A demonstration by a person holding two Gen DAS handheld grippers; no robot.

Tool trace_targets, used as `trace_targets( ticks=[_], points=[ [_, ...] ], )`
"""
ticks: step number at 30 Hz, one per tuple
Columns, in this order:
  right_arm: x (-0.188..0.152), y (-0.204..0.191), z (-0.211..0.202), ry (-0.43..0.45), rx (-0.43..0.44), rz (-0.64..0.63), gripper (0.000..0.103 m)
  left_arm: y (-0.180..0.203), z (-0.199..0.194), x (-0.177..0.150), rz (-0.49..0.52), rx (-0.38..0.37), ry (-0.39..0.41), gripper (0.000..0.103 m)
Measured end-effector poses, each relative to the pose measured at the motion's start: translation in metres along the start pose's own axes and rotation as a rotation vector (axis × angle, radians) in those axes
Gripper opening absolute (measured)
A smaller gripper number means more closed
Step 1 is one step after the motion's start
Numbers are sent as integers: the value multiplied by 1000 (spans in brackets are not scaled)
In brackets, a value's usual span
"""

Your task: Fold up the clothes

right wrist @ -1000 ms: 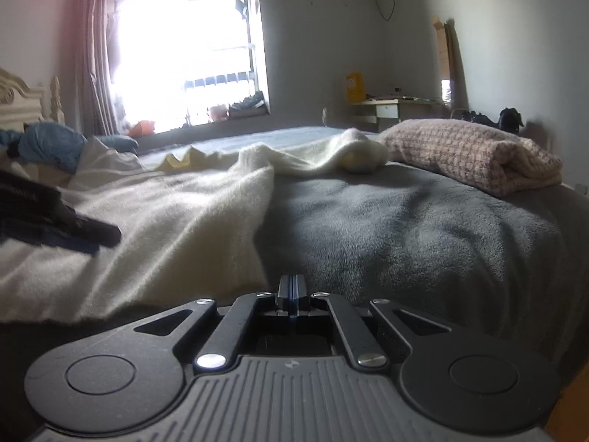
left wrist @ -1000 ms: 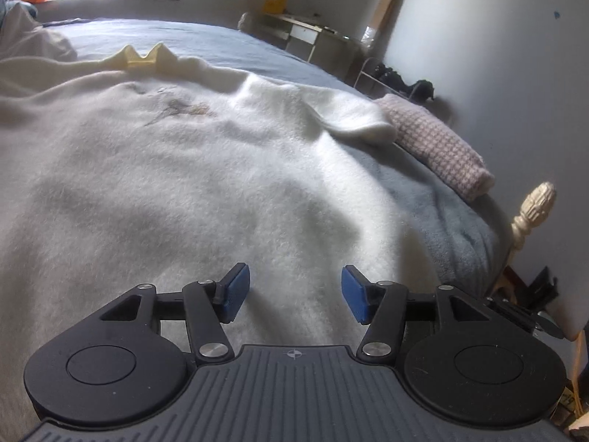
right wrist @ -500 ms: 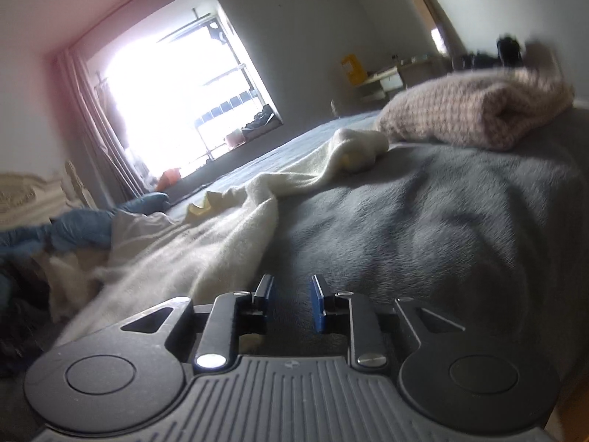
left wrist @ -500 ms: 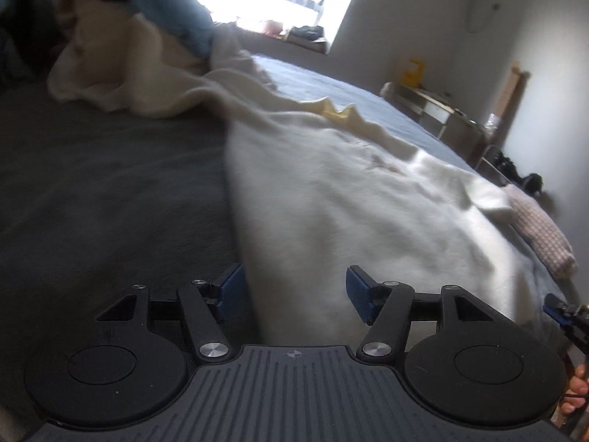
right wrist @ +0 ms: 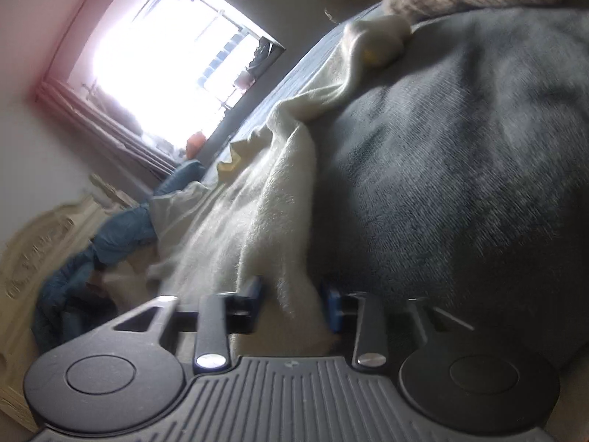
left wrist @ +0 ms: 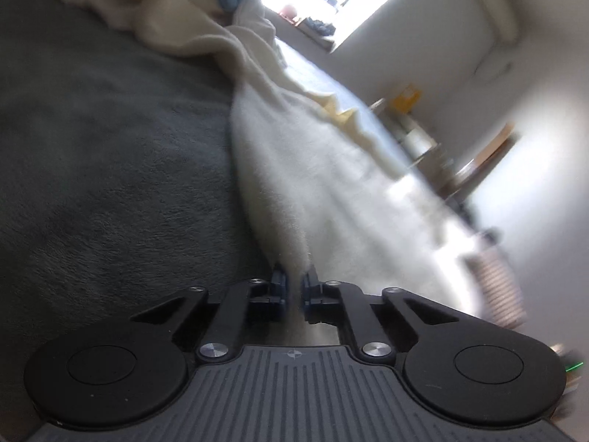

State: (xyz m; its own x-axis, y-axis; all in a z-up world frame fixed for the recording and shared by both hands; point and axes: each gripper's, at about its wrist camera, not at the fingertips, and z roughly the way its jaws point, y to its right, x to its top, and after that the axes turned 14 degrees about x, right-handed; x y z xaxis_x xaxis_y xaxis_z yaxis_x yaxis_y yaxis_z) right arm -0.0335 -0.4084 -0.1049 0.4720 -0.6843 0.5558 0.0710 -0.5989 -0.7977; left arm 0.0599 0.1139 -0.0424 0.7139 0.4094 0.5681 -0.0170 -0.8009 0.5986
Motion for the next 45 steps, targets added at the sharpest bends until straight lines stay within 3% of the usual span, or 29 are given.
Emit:
trace_targets(
  ticks=[3, 5, 6, 10, 12, 14, 17, 19, 20, 22, 30, 33, 36, 38, 39, 41, 44, 45],
  points=[
    [9, -32, -6, 18, 9, -91, 8, -24, -25, 16, -201, -204, 1, 4],
    [16, -57, -12, 30, 28, -154, 8, -41, -40, 22, -276, -257, 0, 4],
    [17, -69, -12, 3, 39, -180, 8, -50, -44, 21, -294, -245, -6, 4],
    [14, -102, -2, -142, 59, -266, 9, -92, -35, 6, -319, -78, -35, 4],
    [-1, -98, 19, -260, -4, -284, 10, -109, -25, -4, -342, -21, -63, 5],
    [-16, -88, 36, -342, -112, -302, 11, -105, -26, -3, -322, -18, -48, 5],
    [2, -74, 21, -240, -41, -219, 18, -86, -30, 1, -222, 38, -30, 5],
    [25, -64, 7, -129, 26, -137, 47, -80, -30, 3, -185, 56, -33, 5],
    [37, -57, 2, -68, 27, -114, 50, -78, -31, 2, -178, 63, -32, 6],
    [64, -37, 4, -1, -5, -74, 52, -72, -31, 1, -165, 82, -30, 6],
    [149, 70, 88, 65, 18, 221, 54, -58, -28, 5, -126, 182, -27, 8],
    [168, 100, 114, 129, 42, 325, 51, -56, -28, 9, -110, 214, -25, 9],
    [185, 106, 130, 158, 29, 283, 38, -53, -26, 9, -108, 239, -23, 9],
    [198, 101, 134, 152, -14, 219, 2, -56, -29, 11, -100, 256, -21, 9],
    [206, 97, 134, 152, -35, 179, 1, -59, -30, 12, -93, 265, -21, 9],
    [229, 70, 122, 191, -85, -15, 1, -55, -25, 14, -77, 282, -26, 9],
    [263, 18, 103, 277, -229, -360, 1, -47, -21, 18, -51, 307, -35, 9],
    [275, 10, 100, 289, -256, -394, 1, -45, -20, 19, -42, 315, -37, 9]
  ],
)
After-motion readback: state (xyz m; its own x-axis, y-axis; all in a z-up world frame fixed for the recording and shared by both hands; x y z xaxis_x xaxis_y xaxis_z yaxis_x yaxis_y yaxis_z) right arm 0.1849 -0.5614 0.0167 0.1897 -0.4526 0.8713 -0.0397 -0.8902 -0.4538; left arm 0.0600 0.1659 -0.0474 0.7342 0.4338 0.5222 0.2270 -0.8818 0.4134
